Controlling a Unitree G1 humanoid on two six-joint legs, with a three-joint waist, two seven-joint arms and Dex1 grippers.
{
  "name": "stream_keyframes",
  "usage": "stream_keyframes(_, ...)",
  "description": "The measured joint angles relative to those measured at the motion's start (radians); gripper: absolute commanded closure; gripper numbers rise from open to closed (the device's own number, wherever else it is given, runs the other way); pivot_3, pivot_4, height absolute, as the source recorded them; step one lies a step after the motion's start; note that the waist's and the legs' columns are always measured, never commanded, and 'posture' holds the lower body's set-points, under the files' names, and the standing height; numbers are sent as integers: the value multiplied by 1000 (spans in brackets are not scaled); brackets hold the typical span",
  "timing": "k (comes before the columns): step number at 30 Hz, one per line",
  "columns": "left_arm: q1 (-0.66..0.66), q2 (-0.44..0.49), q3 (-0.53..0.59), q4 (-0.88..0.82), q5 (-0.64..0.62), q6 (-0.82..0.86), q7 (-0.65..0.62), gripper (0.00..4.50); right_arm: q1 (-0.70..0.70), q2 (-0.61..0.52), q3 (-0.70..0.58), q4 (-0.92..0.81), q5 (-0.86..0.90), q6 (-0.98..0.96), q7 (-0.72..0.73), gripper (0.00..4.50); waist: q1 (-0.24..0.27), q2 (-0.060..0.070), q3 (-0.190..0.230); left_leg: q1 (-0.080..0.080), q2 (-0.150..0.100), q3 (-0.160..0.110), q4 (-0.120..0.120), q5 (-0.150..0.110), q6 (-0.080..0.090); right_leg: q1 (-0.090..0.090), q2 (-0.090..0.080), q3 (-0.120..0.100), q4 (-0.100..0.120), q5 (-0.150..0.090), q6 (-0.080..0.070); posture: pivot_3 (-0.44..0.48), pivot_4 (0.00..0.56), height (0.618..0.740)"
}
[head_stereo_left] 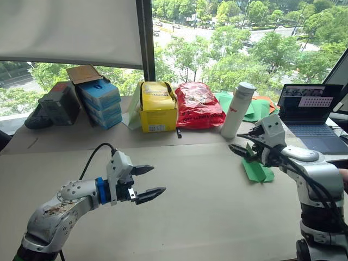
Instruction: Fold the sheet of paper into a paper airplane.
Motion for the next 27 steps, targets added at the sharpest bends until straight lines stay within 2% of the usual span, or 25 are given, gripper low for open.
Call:
stream_keyframes(2, 23, -52, 19, 49, 39, -45, 47, 0, 96, 16, 26, -23, 15, -103, 18, 35, 3, 0, 0, 1, 0, 0, 1, -4, 7, 2, -1, 0, 0, 0, 1, 0, 150, 740)
stream_keyframes(5, 69, -116, 51, 114, 94, -122, 108, 0, 207, 51, 75, -15, -4, -276, 16, 35, 7, 0, 0, 4, -1, 1, 2, -4, 7, 5, -2, -1, -1, 1, 2, 0, 150, 740)
stream_keyframes(10, 104, -182, 84, 184, 152, -218, 174, 0, 310, 124, 169, 94, -62, -489, -37, 35, 9, 0, 0, 6, -1, 1, 2, -3, 5, 6, -2, -1, 0, 1, 2, 0, 150, 740)
stream_keyframes(16, 101, -190, 102, 205, 159, -240, 184, 0, 315, 143, 194, 116, -62, -596, -48, 35, 9, 0, 0, 7, -1, 1, 2, -2, 2, 7, -2, 0, 0, 1, 2, 0, 150, 740)
stream_keyframes(27, 80, -196, 98, 238, 174, -272, 174, 0, 314, 125, 202, 151, -69, -633, -58, 35, 10, 0, 0, 6, 0, 0, 2, -2, 3, 7, -3, 0, 0, 1, 2, 0, 150, 740)
